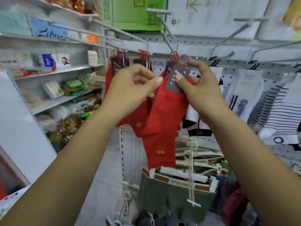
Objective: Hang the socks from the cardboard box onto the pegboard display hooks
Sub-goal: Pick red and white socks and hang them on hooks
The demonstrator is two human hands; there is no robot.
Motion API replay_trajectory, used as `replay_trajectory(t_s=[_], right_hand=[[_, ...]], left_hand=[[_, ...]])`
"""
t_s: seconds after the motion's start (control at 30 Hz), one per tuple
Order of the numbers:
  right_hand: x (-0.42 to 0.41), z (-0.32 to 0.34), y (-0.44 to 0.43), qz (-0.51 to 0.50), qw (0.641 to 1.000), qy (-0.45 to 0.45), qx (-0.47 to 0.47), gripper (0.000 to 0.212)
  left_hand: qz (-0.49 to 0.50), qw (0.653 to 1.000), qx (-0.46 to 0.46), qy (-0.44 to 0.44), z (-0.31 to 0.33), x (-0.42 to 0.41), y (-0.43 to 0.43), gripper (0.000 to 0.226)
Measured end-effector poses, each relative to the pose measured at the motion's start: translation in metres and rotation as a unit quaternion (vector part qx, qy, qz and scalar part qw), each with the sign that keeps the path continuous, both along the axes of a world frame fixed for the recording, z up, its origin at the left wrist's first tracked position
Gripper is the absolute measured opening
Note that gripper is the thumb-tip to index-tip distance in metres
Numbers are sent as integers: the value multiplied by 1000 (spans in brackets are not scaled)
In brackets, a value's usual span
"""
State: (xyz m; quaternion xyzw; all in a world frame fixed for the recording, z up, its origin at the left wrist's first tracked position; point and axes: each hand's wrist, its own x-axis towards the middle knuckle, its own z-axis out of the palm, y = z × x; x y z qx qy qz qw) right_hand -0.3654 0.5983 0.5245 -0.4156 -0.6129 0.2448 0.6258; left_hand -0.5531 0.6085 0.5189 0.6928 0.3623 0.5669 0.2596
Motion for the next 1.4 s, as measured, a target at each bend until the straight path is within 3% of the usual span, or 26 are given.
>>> replay_trajectory(t_s=[0.1,0.2,0.43,0.87,1.17,1.4], right_hand=[[-2,9,18,-66,997,-34,35,34],[-2,10,33,-114,988,-79,66,39],[-2,11,49,-118,976,-151,104,47],[-10,-3,26,-180,964,-197,15,65],[-15,-54,-64,-219,936,-270,-62,55],[-15,-136,-156,-271,914,-279,-118,49]], left_hand=[[34,991,128,-18,26,8,20,21],[64,974,214,20,45,15,28,20],[56,948,308,62,57,14,39,17],[24,958,283,36,36,8,39,15],[9,966,177,187,-57,-29,19,34],[-74,977,80,184,-133,-22,-41,35]])
